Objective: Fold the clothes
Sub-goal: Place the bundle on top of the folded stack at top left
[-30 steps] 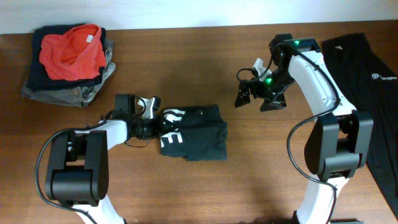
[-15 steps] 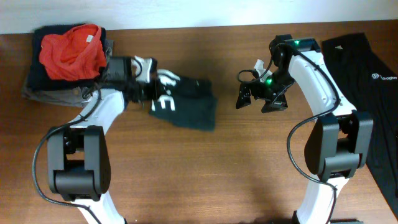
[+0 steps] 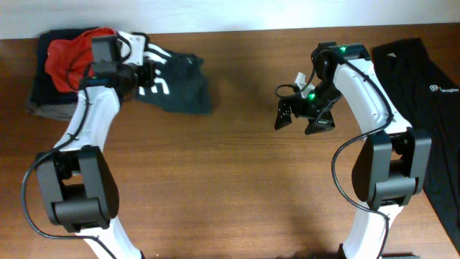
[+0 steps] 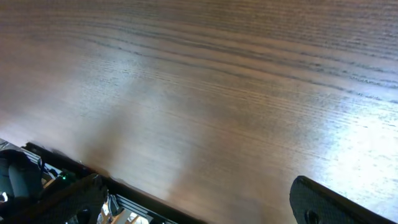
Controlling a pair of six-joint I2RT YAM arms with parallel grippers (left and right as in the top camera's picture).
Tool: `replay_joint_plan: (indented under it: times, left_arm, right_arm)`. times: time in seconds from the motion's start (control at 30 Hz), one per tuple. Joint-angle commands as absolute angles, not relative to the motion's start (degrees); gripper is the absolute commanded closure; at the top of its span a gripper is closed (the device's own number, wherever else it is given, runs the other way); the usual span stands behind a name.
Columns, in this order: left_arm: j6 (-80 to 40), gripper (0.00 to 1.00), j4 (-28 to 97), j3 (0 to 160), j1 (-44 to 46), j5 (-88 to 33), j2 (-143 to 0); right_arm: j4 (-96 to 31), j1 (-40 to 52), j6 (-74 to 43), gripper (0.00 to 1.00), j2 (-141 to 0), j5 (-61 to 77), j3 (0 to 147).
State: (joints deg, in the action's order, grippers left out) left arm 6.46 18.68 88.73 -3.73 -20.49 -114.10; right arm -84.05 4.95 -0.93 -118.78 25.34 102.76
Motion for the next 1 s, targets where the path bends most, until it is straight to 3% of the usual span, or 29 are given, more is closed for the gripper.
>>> replay_joint_plan:
  times: [0.0, 0.3, 0.97]
  left_arm:
    - [8.1, 1.0, 19.1, 95.1, -6.2, -19.5, -115.7]
    - [8.5, 1.0, 21.4, 105.8, -9.2, -19.7, -117.3]
    - [8.7, 0.99, 16.7, 106.4, -20.7, -19.5, -118.1]
  right_arm:
    - [-84.7, 5.0, -0.2, 0.01, -116.8, 24.6, 103.5]
    - [-85.3, 5.0, -0.2, 0.01, -116.8, 24.6, 103.5]
    - [-86.9, 5.0, -0.3, 0.01, -116.8, 24.6, 103.5]
